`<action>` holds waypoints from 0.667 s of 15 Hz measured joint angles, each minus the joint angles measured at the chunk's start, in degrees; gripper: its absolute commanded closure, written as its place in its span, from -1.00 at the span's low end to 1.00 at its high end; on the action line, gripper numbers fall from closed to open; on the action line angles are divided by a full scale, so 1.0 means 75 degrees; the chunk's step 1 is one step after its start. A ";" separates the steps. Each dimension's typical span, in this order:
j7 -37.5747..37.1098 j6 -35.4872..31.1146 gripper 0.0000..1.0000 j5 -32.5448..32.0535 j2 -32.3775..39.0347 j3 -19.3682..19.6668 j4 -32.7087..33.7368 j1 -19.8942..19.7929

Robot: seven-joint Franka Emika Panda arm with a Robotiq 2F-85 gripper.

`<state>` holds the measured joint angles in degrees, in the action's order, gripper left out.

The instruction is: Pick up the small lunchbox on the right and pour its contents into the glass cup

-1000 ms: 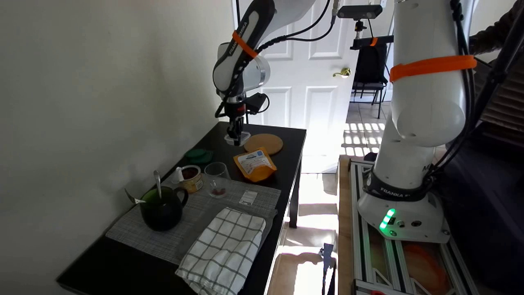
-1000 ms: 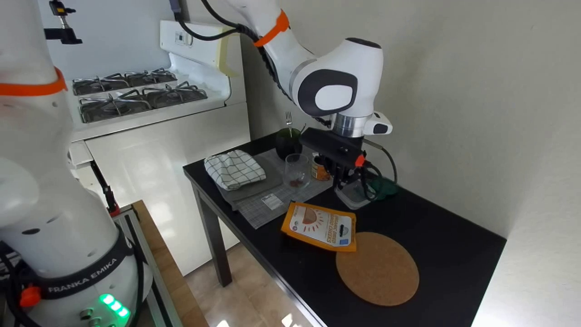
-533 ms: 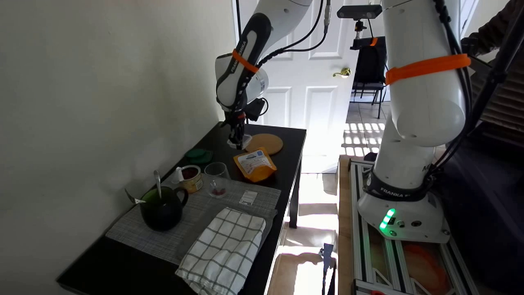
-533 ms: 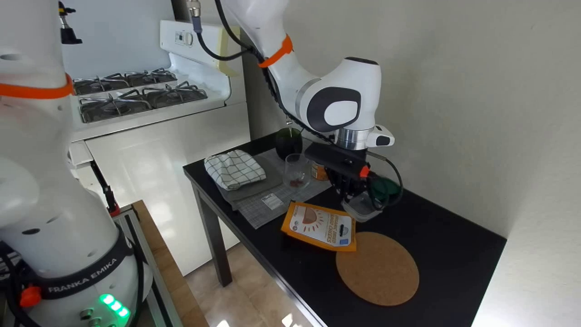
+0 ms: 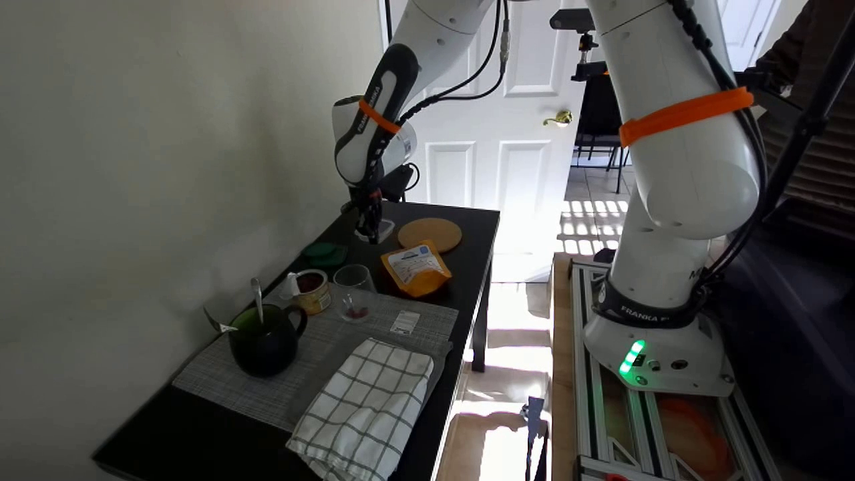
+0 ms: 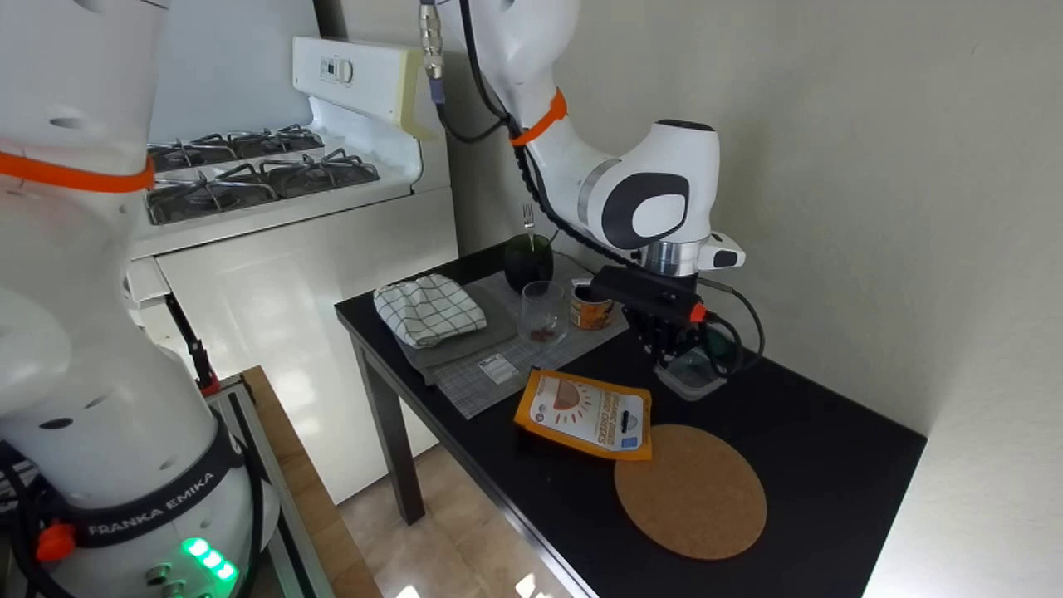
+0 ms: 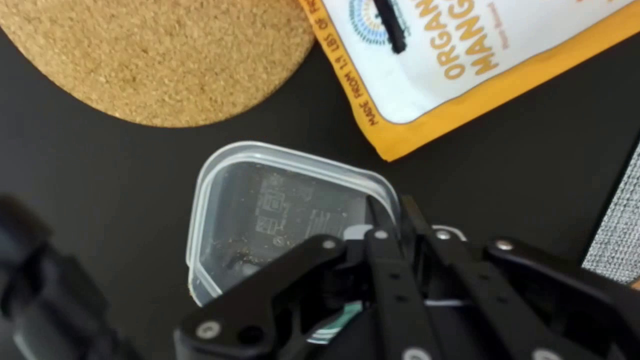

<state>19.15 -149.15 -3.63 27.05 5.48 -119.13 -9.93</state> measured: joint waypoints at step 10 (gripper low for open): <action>-0.0049 0.0433 -0.46 0.0087 0.0621 -0.0336 0.0805 -0.0195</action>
<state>18.79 -145.91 -2.98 31.70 2.96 -113.10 -11.39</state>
